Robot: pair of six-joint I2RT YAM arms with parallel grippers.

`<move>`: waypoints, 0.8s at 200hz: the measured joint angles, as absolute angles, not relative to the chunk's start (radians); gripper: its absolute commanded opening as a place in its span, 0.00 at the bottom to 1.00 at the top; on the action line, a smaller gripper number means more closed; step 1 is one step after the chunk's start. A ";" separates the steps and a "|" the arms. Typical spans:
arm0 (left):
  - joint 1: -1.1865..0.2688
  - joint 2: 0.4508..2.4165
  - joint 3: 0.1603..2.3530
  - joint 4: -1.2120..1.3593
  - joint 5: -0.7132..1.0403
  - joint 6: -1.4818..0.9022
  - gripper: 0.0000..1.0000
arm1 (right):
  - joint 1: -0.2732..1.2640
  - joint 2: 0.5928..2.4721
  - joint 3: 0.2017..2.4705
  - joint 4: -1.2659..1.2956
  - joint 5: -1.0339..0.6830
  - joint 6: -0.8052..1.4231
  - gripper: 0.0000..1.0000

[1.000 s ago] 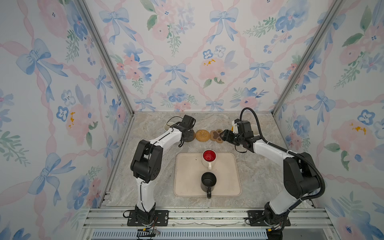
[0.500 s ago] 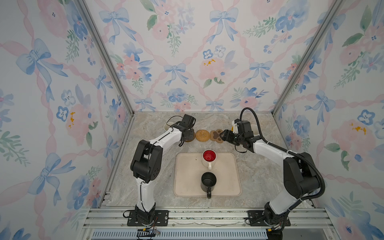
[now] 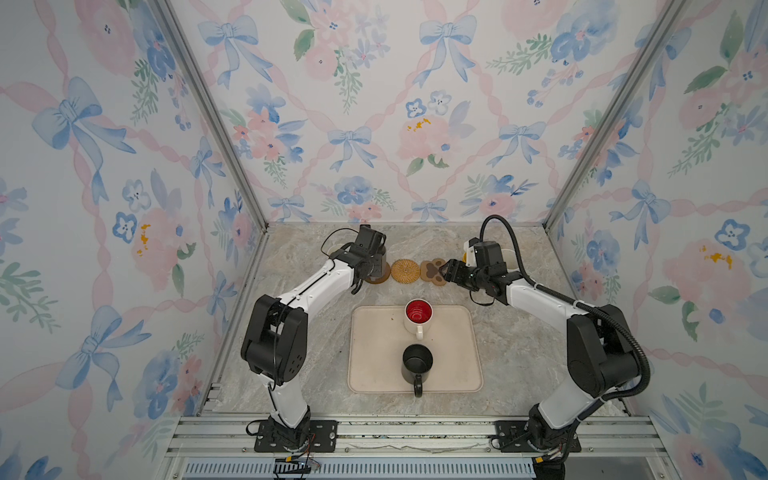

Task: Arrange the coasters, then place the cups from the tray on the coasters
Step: 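Lower the grey mug onto the wooden coaster beside the light-blue mug, then raise the left gripper while swinging the right gripper over the black mug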

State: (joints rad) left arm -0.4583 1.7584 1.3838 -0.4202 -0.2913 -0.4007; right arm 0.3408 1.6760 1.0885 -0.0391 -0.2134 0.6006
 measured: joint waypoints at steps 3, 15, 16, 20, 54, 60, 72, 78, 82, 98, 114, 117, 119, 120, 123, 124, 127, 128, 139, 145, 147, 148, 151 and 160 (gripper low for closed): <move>-0.461 1.750 1.378 -0.420 -0.300 -0.405 0.27 | 0.341 1.676 1.089 -0.039 -0.213 0.601 0.73; -0.479 1.726 1.357 -0.419 -0.336 -0.416 0.27 | 0.341 1.676 1.089 -0.039 -0.213 0.601 0.73; -0.480 1.723 1.356 -0.419 -0.339 -0.417 0.27 | 0.341 1.676 1.089 -0.039 -0.213 0.600 0.73; -0.488 1.715 1.348 -0.418 -0.353 -0.422 0.27 | 0.342 1.676 1.089 -0.040 -0.212 0.600 0.73; -0.535 1.659 1.293 -0.416 -0.440 -0.467 0.28 | 0.361 1.676 1.091 -0.048 -0.196 0.599 0.73; -0.538 1.650 1.284 -0.415 -0.458 -0.479 0.28 | 0.366 1.676 1.092 -0.051 -0.192 0.598 0.73; -0.538 1.632 1.262 -0.409 -0.489 -0.501 0.28 | 0.378 1.676 1.097 -0.058 -0.181 0.595 0.73; -0.538 1.620 1.247 -0.401 -0.504 -0.513 0.28 | 0.385 1.676 1.100 -0.062 -0.175 0.594 0.73; -0.538 1.612 1.235 -0.393 -0.511 -0.522 0.28 | 0.390 1.676 1.102 -0.065 -0.171 0.591 0.73; -0.537 1.573 1.179 -0.354 -0.522 -0.545 0.28 | 0.403 1.676 1.106 -0.078 -0.158 0.583 0.73; -0.537 1.531 1.106 -0.295 -0.517 -0.559 0.29 | 0.410 1.670 1.108 -0.099 -0.140 0.576 0.73; -0.537 1.522 1.090 -0.281 -0.516 -0.559 0.29 | 0.410 1.669 1.108 -0.103 -0.138 0.575 0.73; -0.537 1.518 1.081 -0.273 -0.514 -0.560 0.29 | 0.411 1.667 1.108 -0.105 -0.135 0.575 0.73; -0.537 1.516 1.077 -0.270 -0.514 -0.561 0.29 | 0.412 1.666 1.108 -0.107 -0.133 0.574 0.73; -0.537 1.510 1.065 -0.257 -0.512 -0.562 0.29 | 0.413 1.662 1.108 -0.111 -0.127 0.572 0.73; -0.537 1.507 1.058 -0.252 -0.511 -0.562 0.29 | 0.413 1.662 1.108 -0.112 -0.126 0.572 0.73; -0.537 1.501 1.045 -0.238 -0.509 -0.562 0.29 | 0.414 1.658 1.108 -0.116 -0.122 0.570 0.73; -0.537 1.498 1.039 -0.232 -0.508 -0.563 0.29 | 0.414 1.657 1.108 -0.118 -0.120 0.568 0.74; -0.537 1.480 0.991 -0.189 -0.502 -0.566 0.30 | 0.417 1.637 1.108 -0.130 -0.106 0.561 0.74; -0.537 1.475 0.968 -0.171 -0.499 -0.567 0.30 | 0.421 1.624 1.108 -0.138 -0.096 0.558 0.74; -0.537 1.474 0.961 -0.165 -0.497 -0.570 0.30 | 0.422 1.619 1.109 -0.140 -0.093 0.556 0.74; -0.537 1.473 0.959 -0.162 -0.497 -0.570 0.30 | 0.423 1.615 1.109 -0.141 -0.090 0.556 0.74; -0.537 1.472 0.949 -0.154 -0.497 -0.570 0.30 | 0.426 1.609 1.109 -0.144 -0.086 0.555 0.75; -0.541 1.472 0.927 -0.135 -0.493 -0.574 0.31 | 0.435 1.589 1.110 -0.152 -0.072 0.548 0.75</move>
State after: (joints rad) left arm -0.5407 1.4723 0.9268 -0.1352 -0.4927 -0.5735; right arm 0.4355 1.5894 1.1095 -0.1516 -0.0715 0.5484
